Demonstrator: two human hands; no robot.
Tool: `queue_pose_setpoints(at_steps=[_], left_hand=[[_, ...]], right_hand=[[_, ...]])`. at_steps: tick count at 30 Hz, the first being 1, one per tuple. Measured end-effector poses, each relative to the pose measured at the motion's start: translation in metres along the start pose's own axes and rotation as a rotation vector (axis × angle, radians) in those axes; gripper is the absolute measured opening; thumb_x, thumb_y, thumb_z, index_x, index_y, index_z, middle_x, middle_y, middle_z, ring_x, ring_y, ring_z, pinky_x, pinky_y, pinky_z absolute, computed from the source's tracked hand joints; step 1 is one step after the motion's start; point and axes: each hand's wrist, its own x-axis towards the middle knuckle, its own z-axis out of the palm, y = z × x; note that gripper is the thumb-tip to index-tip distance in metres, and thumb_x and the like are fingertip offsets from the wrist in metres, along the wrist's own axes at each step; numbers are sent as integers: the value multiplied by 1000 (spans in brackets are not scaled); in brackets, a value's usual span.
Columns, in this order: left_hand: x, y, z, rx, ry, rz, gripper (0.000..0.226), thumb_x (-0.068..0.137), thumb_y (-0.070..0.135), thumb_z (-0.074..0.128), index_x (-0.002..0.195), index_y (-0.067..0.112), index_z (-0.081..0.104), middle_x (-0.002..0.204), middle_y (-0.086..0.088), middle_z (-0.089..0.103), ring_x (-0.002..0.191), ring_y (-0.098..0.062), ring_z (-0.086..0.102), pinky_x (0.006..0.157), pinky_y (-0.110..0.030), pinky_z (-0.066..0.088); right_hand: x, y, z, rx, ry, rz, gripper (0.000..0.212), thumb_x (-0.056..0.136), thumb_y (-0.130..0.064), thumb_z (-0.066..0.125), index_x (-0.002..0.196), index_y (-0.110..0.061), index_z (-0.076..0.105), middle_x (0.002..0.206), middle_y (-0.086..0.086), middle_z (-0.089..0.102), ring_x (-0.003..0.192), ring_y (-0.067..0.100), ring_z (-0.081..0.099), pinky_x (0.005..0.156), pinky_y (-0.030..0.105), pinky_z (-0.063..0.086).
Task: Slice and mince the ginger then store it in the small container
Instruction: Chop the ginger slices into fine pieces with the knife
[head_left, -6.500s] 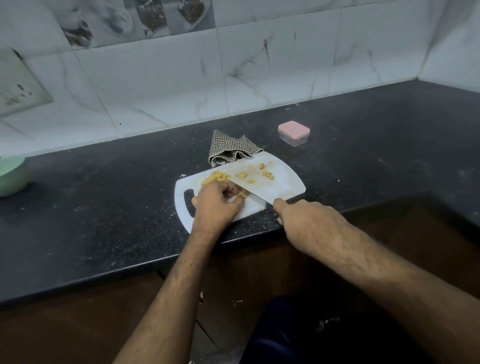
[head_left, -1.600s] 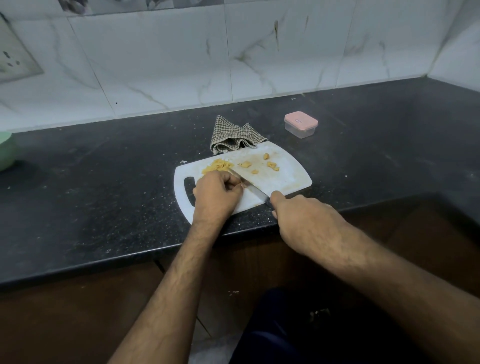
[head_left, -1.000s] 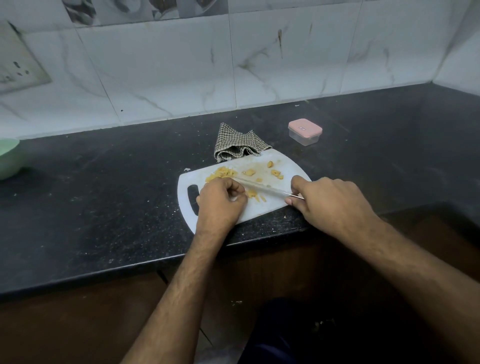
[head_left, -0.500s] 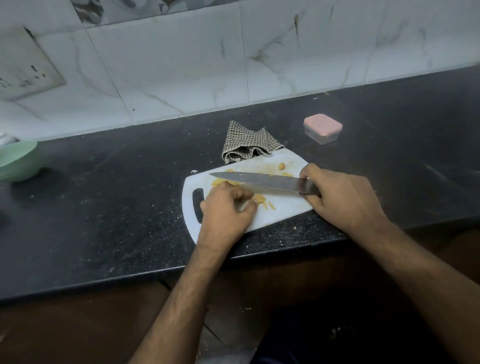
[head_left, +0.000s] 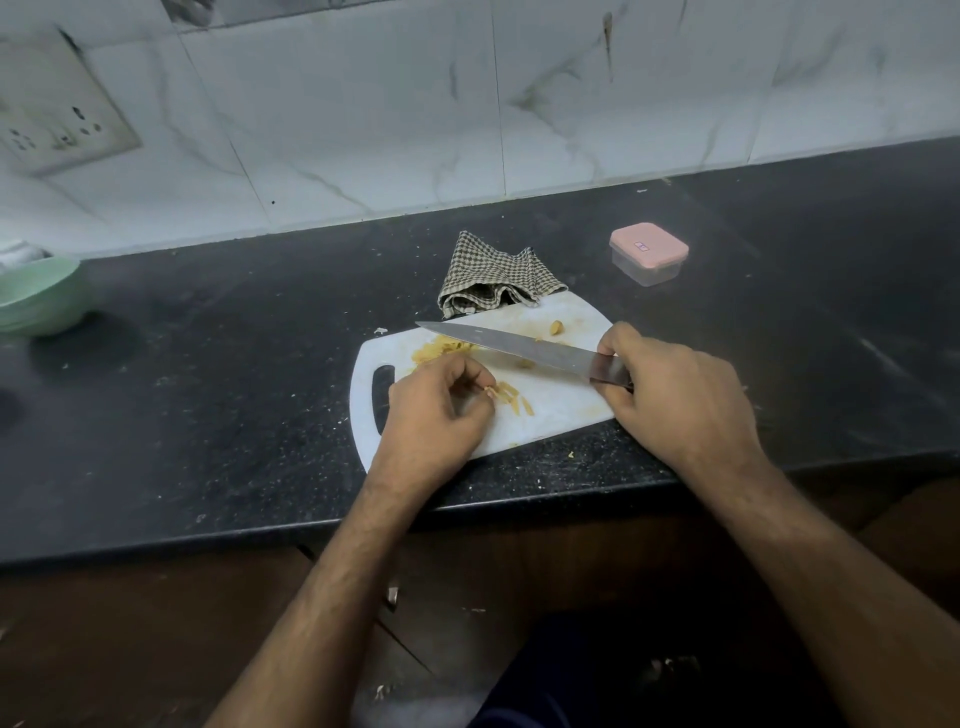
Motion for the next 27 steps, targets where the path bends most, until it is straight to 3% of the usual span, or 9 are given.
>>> queue_pose_setpoints(at_steps=[4, 10, 16, 19, 23, 27], left_hand=[[-2, 3, 0, 16, 7, -1, 11, 87, 12, 69, 84, 23, 67, 81, 14, 70, 81, 0, 62, 76, -13, 42], [0, 0, 3, 29, 27, 30, 17, 88, 10, 63, 83, 26, 65, 71, 16, 61, 65, -3, 52, 71, -31, 43], [2, -4, 5, 82, 23, 74, 24, 90, 13, 63, 95, 35, 72, 86, 23, 60, 83, -3, 55, 88, -50, 51], [2, -7, 5, 56, 37, 64, 24, 92, 14, 67, 106, 33, 72, 93, 24, 65, 92, -8, 62, 94, -52, 50], [3, -9, 6, -60, 45, 24, 21, 97, 9, 63, 109, 25, 71, 93, 17, 74, 96, -1, 68, 99, -44, 53], [2, -10, 6, -48, 11, 36, 30, 96, 14, 53, 109, 38, 66, 98, 26, 72, 106, -7, 66, 105, -51, 47]], right_hand=[[-1, -2, -2, -4, -10, 6, 19, 92, -42, 59, 102, -31, 47, 85, -10, 65, 72, 22, 63, 65, 37, 55], [-2, -3, -5, 0, -26, 17, 17, 93, -42, 60, 102, -33, 48, 85, -11, 65, 72, 20, 63, 66, 37, 55], [-1, -4, -5, 3, -33, 18, 17, 94, -43, 59, 102, -34, 47, 84, -11, 65, 70, 19, 63, 66, 37, 57], [-1, -3, -4, 0, -27, 20, 17, 94, -43, 58, 101, -33, 47, 83, -10, 65, 69, 20, 63, 65, 36, 56], [-2, -2, -3, -6, -22, 20, 17, 94, -43, 58, 101, -33, 46, 82, -11, 64, 69, 20, 63, 64, 36, 55], [-2, -1, -3, -13, -22, 18, 16, 94, -43, 57, 101, -33, 46, 83, -13, 65, 68, 18, 62, 63, 34, 54]])
